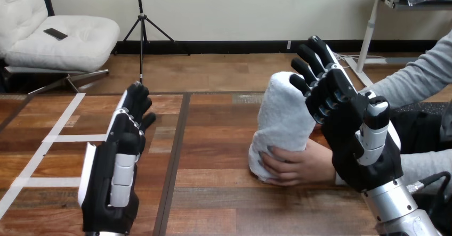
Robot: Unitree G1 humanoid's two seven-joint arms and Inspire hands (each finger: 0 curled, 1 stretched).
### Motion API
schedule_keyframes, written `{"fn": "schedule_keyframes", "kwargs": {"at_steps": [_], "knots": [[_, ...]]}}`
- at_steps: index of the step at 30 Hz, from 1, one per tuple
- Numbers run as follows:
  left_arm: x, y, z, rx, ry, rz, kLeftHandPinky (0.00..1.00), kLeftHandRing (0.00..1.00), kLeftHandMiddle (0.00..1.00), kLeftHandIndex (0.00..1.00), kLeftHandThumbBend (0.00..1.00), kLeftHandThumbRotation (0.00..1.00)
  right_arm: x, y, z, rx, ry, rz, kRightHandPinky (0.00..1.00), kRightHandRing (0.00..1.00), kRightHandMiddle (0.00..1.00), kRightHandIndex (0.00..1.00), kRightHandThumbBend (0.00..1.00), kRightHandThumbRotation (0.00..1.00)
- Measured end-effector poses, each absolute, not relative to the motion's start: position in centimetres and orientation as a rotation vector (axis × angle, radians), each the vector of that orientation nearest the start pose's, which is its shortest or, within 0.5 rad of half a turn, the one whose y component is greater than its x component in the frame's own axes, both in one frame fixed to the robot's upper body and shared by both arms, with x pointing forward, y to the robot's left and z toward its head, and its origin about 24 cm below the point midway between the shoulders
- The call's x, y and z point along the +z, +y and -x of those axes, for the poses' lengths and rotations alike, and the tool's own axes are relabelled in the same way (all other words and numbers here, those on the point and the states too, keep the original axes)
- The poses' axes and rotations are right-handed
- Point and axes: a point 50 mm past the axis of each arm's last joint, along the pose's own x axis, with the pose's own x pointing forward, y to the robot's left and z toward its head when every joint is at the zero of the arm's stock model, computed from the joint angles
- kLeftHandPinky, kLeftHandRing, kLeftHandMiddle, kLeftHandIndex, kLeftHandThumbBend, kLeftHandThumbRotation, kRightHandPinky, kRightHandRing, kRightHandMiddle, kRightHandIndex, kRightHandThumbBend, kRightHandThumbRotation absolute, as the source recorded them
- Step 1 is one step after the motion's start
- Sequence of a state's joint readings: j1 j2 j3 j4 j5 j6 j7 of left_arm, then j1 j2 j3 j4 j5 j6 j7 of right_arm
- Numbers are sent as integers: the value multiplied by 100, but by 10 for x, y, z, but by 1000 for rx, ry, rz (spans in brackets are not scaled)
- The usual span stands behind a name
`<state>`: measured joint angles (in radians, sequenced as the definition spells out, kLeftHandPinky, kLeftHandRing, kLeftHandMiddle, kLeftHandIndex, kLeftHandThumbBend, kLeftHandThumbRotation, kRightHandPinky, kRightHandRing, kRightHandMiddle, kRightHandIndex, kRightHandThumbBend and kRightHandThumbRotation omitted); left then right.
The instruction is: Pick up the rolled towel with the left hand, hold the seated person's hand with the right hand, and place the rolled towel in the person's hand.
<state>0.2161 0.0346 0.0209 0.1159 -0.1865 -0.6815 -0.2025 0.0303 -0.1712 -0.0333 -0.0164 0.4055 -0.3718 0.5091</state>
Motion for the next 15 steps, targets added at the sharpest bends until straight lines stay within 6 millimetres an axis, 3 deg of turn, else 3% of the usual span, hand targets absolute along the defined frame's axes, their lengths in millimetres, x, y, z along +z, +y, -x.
{"fn": "schedule_keyframes", "kwargs": {"at_steps": [15], "knots": [[32, 178, -196, -30, -414, 64, 93, 95, 94, 93, 80, 100, 80, -169, -232, 429, -428, -170, 100, 100, 99, 100, 100, 100]]}}
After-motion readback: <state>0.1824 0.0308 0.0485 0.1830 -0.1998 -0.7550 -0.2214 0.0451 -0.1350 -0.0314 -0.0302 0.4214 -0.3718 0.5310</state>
